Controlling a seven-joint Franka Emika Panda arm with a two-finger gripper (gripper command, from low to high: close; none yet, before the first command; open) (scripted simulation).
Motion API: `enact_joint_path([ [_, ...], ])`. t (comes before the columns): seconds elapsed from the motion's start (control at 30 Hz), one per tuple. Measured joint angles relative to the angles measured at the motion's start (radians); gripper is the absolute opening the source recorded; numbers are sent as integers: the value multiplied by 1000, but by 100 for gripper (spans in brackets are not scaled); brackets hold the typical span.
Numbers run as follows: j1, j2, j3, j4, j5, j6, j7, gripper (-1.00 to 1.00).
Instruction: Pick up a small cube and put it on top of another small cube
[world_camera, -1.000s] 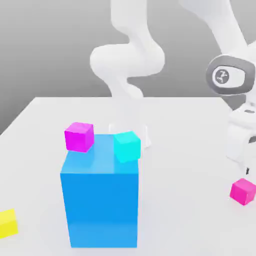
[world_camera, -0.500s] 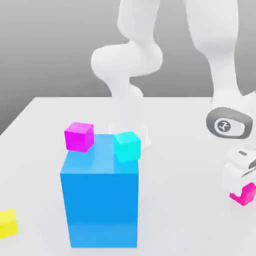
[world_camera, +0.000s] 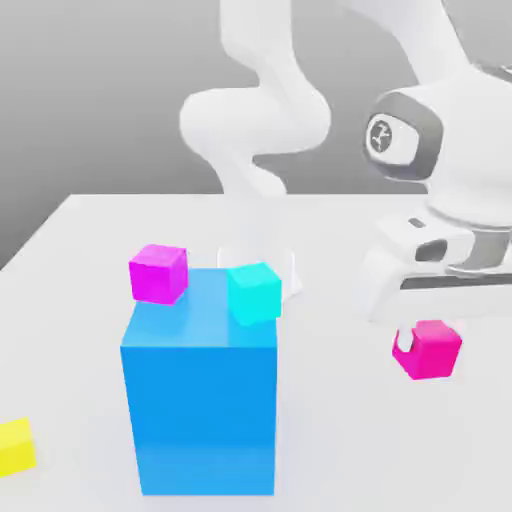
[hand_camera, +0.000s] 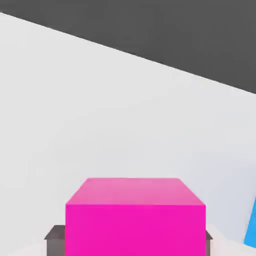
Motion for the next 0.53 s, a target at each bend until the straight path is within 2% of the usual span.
enact_joint_path([
  [0.27, -120, -290, -209, 44, 125, -316, -138, -100],
  [0.4, -134, -276, -233, -34, 140, -223, -153, -100],
  [0.43, -135, -265, -233, -55, 141, -191, -154, 100],
  [0.53, -135, -265, -233, -55, 141, -191, -154, 100],
])
